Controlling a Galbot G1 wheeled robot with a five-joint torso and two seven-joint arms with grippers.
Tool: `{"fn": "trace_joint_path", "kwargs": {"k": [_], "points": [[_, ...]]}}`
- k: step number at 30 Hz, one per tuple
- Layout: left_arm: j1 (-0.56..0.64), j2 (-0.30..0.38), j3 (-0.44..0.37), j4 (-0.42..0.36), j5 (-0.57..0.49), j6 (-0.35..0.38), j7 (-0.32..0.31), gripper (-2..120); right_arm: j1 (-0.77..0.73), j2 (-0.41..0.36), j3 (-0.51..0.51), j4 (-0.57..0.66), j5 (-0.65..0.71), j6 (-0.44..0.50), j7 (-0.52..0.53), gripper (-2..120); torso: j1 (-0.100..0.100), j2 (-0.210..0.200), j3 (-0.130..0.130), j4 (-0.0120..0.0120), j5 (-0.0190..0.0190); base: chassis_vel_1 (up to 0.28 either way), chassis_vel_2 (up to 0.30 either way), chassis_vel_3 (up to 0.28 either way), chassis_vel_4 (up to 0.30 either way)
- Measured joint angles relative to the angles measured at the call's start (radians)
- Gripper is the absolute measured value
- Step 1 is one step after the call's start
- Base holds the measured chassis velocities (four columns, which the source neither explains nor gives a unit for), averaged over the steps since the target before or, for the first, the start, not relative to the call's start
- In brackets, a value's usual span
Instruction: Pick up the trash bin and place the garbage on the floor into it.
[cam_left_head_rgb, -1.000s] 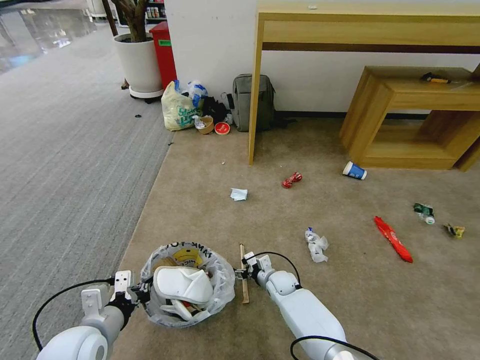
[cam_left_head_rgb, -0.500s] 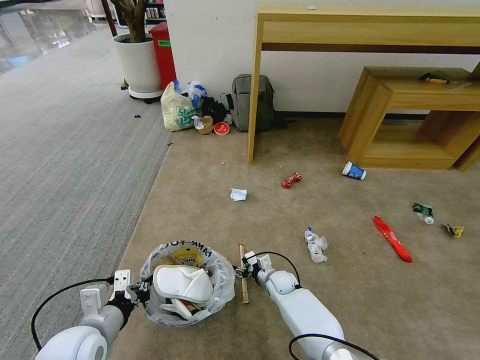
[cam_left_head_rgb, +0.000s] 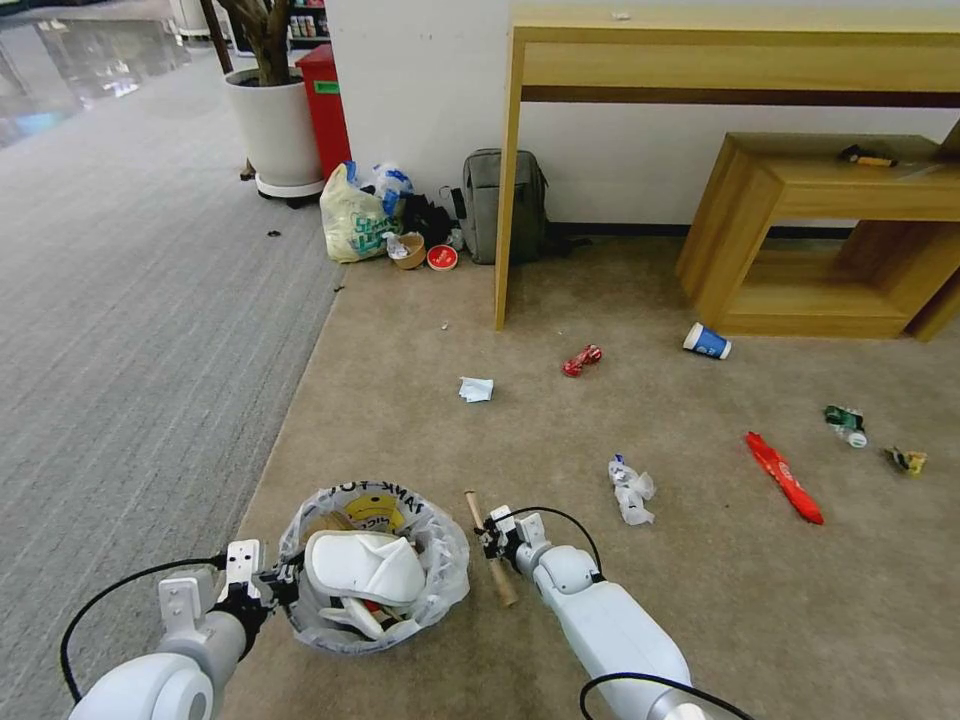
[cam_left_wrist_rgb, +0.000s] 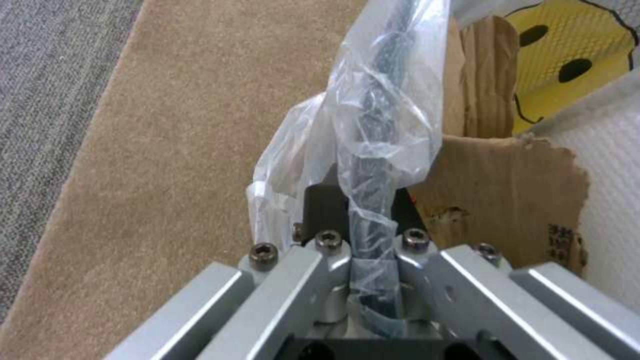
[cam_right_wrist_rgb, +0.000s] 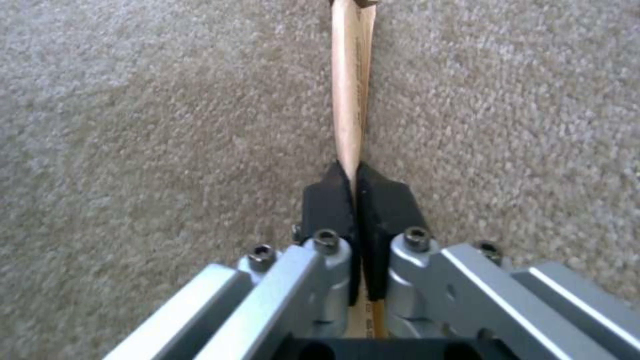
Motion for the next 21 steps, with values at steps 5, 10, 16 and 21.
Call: {"fn": "trace_joint_path", "kwargs": {"k": [5, 10, 16, 21], "points": [[-0.004, 0.003, -0.001, 0.000, -0.002, 0.000, 0.000, 0, -0.010, -0.016, 0.018, 0.042, -0.017, 0.007, 0.003, 0, 0.000, 0.000, 0.000, -0.0003, -0.0002, 0.000, 0.000, 0.000, 0.000], [-0.007, 0.009, -0.002, 0.001, -0.009, 0.000, 0.001, 0, -0.023, -0.040, 0.053, 0.114, -0.037, 0.028, 0.013, 0, 0.000, 0.000, 0.000, -0.0003, -0.0003, 0.000, 0.000, 0.000, 0.000], [-0.014, 0.015, 0.000, 0.006, -0.015, 0.000, -0.001, 0, -0.062, -0.091, 0.100, 0.294, -0.054, 0.074, 0.025, 0, 0.000, 0.000, 0.000, -0.0007, -0.0005, 0.000, 0.000, 0.000, 0.000], [-0.019, 0.022, 0.003, 0.017, -0.015, 0.000, -0.001, 0, -0.088, -0.128, 0.089, 0.482, -0.032, 0.158, 0.062, 0, 0.000, 0.000, 0.000, -0.0006, -0.0006, 0.000, 0.000, 0.000, 0.000]]}}
